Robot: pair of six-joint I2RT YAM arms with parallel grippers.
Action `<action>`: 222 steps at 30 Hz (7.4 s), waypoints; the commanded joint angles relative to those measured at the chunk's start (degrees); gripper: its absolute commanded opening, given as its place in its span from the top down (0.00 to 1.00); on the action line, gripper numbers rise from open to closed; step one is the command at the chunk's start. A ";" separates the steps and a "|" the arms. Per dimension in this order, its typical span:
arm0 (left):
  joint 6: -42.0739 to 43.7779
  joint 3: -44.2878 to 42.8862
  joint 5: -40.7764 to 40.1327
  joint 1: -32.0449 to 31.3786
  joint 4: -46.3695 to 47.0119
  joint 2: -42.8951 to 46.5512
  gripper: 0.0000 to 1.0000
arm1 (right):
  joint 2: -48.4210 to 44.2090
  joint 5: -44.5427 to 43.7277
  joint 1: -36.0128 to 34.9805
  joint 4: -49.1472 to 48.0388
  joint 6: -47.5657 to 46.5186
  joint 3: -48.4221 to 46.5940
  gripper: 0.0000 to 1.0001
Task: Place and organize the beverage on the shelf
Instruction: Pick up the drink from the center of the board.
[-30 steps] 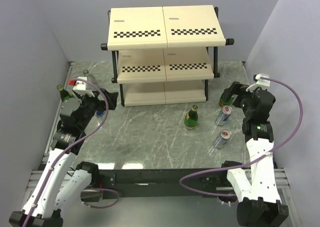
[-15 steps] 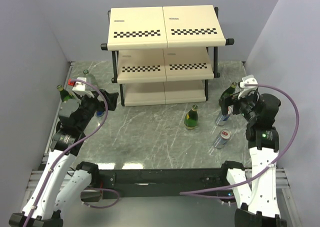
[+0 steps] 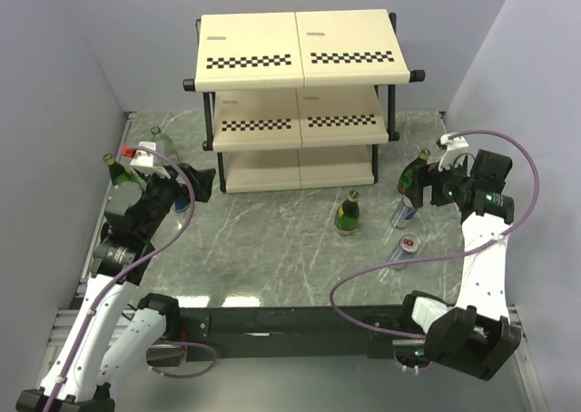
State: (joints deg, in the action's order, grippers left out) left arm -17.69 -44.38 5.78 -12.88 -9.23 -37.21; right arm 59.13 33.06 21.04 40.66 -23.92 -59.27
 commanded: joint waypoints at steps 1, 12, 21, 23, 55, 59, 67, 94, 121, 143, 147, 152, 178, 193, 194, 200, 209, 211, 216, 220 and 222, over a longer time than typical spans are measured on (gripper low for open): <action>0.12 -2.20 1.16 0.05 2.64 1.00 0.00 | 1.85 0.69 0.23 2.22 -1.83 -3.14 0.01; 0.03 -2.20 1.78 0.05 2.73 1.53 0.00 | 11.26 -8.26 -4.33 -4.88 -0.07 -0.50 0.08; 0.12 -2.11 1.78 0.05 2.73 1.71 0.00 | 14.25 -11.96 -7.50 -7.53 1.16 1.78 0.17; 0.12 -2.20 2.04 0.05 2.64 1.70 0.00 | 13.91 -12.14 -8.38 -7.79 1.68 2.66 0.18; -0.24 1.65 17.05 0.05 8.79 3.90 0.00 | 5.39 -15.13 -9.44 -5.33 1.60 0.82 1.00; 0.11 2.72 19.09 0.05 11.52 3.64 0.01 | 3.45 -14.87 -9.44 -4.37 1.33 -1.37 1.00; -8.39 9.29 23.72 -0.91 26.25 2.23 0.00 | 3.44 -12.67 -9.96 -1.91 0.81 -6.91 1.00; 17.05 12.48 16.37 -27.27 43.68 -8.05 0.01 | 2.57 -9.60 -27.18 14.09 6.86 -34.42 1.00; 37.91 15.99 -8.33 -49.25 62.14 -22.20 0.05 | 17.58 -18.90 -66.55 10.58 12.50 -40.83 1.00; 40.63 17.84 -21.16 -50.40 70.23 -27.74 0.22 | 20.67 -20.22 -70.17 10.40 13.55 -42.87 1.00; 40.81 17.31 -21.25 -50.40 70.76 -28.62 0.20 | 20.93 -22.94 -71.31 10.05 13.29 -42.60 1.00; 40.11 16.70 -21.86 -50.40 71.37 -29.67 0.22 | 21.46 -25.06 -72.45 9.70 13.11 -42.77 1.00; 40.63 15.29 -26.08 -50.31 74.01 -32.75 0.41 | 23.66 -29.62 -74.56 9.70 12.59 -44.27 1.00; 39.23 15.20 -26.08 -50.40 72.25 -32.84 0.30 | 24.36 -36.84 -77.99 8.99 10.74 -43.04 1.00; 39.40 15.03 -26.08 -50.31 72.25 -33.01 0.32 | 24.45 -36.84 -78.16 8.99 10.74 -43.04 1.00; 38.96 14.76 -25.73 -50.31 71.46 -33.10 0.53 | 24.27 -37.89 -78.60 8.99 10.12 -42.69 1.00; 36.07 16.43 -25.21 -50.40 71.81 -31.70 0.99 | 23.49 -37.71 -78.61 8.91 9.95 -42.60 0.56; 34.84 17.13 -25.20 -50.31 72.08 -31.35 0.99 | 23.13 -38.77 -78.52 8.55 9.77 -42.25 0.43; 32.64 20.12 -26.52 -50.40 74.79 -30.82 0.99 | 21.20 -38.16 -76.24 8.46 9.95 -42.25 0.18; 31.41 21.53 -26.79 -50.13 75.42 -30.64 0.99 | 19.88 -35.44 -74.22 8.64 10.04 -41.64 0.15; 31.14 21.88 -26.87 -50.05 75.59 -30.46 0.99 | 18.92 -34.56 -73.51 8.82 10.12 -41.28 0.15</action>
State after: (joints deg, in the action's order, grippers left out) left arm 15.51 -21.89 -20.86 -63.05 59.61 -69.78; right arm 81.58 -2.96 -53.56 51.86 -13.37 -100.79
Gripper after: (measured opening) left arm 0.603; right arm 0.850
